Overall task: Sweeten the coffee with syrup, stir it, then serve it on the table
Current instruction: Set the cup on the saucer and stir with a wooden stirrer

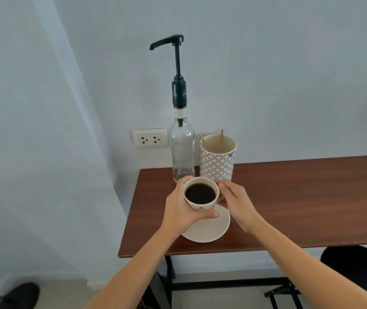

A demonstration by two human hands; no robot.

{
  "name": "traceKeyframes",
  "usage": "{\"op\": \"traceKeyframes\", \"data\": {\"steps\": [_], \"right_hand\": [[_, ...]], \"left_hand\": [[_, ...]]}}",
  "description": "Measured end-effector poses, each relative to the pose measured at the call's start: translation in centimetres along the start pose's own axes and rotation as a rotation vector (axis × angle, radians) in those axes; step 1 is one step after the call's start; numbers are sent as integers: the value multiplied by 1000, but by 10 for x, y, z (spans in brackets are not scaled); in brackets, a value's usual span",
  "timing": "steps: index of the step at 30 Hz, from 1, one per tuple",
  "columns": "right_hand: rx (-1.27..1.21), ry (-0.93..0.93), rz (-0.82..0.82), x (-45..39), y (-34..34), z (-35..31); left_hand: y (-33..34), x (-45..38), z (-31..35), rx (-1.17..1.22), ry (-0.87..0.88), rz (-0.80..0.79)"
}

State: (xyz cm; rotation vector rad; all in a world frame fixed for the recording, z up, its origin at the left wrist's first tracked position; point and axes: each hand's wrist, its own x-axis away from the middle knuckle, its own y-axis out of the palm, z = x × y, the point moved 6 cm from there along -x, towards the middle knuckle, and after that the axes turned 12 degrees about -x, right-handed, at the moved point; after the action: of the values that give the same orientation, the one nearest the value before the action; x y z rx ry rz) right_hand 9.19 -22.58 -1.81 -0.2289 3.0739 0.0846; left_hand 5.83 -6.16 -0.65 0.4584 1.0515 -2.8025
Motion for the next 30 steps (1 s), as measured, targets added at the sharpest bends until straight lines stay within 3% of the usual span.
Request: {"op": "traceKeyframes", "data": {"steps": [12,15,20,22,27,30], "right_hand": [[-1,1,15,-3,-9,11],[93,-16,34,-1,-6,11],[349,-369,260,-14,-12,-58],[501,-503,255,-42,-4,-91],[907,-272,83,-111,27,-101],[931,-255,46,-120,38,-94]], "left_hand": [[14,-6,-4,40,70,-4],[12,-4,-11,54,61,-22],[14,14,-12,-9,-6,-56],[15,18,-12,2,-1,-47],[18,21,-16,74,-8,-45],[19,20,-19,89,-20,-53]]}}
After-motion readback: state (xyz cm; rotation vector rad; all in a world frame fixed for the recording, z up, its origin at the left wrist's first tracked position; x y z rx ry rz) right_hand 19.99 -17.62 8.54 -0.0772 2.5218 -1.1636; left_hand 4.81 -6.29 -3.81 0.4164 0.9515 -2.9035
